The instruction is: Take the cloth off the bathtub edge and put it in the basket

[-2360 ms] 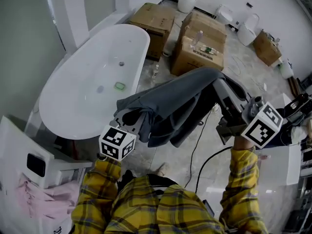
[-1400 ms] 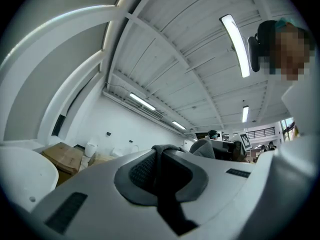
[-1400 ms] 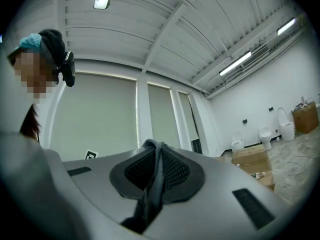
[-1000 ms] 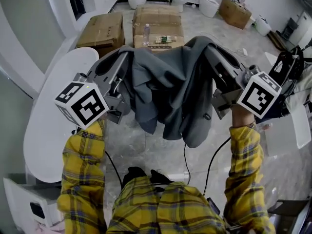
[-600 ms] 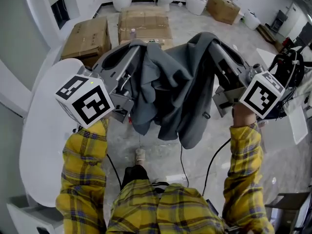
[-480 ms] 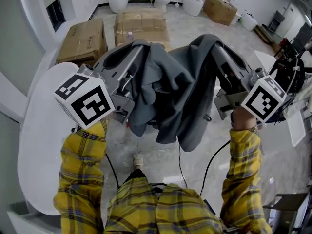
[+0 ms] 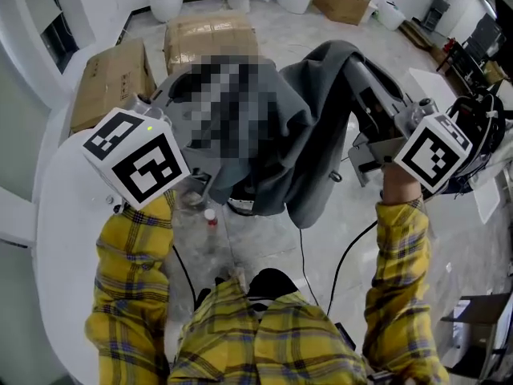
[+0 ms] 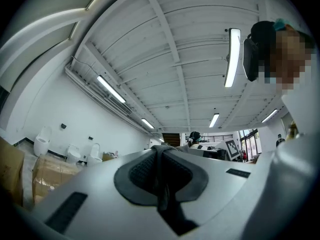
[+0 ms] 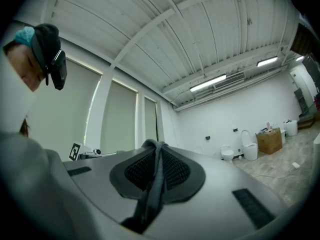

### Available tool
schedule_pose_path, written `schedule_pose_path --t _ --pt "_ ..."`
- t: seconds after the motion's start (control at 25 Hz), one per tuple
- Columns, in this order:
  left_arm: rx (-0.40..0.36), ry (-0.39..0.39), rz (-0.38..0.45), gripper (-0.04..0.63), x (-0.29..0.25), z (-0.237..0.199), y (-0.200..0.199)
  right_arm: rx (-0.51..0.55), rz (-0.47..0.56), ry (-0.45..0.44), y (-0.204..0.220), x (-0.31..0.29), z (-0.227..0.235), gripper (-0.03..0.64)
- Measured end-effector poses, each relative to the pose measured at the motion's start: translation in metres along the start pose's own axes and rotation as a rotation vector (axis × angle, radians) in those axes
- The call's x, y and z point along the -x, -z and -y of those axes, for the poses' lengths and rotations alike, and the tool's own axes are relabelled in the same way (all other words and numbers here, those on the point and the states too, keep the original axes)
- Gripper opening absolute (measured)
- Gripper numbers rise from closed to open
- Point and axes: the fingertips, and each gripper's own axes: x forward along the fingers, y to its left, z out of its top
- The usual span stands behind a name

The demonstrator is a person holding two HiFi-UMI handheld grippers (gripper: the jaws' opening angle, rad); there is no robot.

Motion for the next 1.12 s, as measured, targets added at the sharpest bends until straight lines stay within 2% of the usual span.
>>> schedule_pose_path --t 0.24,0.32,0.48,0.64,0.88,1.12 --pt "0.035 -0.009 -0.032 0.028 -0.018 -0.012 0.027 -0.043 -0.041 0.046 0.023 -0.003 0.026 0.044" --pt "0.054 -0.016 -0.047 0.028 -0.032 -0.032 0.045 -0.062 -0.06 0.043 0.044 -0.017 0.046 0.044" --pt "0.112 -0.013 -0.073 0.028 -0.057 -0.079 0.065 -0.133 -0.087 0.018 0.079 -0.06 0.078 0.044" --pt "0.135 -0.01 -0.104 0.028 -0.076 -0.091 0.083 -0.161 -0.125 -0.019 0.101 -0.077 0.096 0.044" --pt "0.161 -0.051 -0.163 0.028 -0.086 -0.114 0.135 -0.26 -0.179 -0.048 0.153 -0.085 0.124 0.044" --pt "0.284 -0.121 -0.234 0.028 -0.084 -0.141 0.197 -0.365 -0.275 -0.039 0.215 -0.086 0.15 0.044"
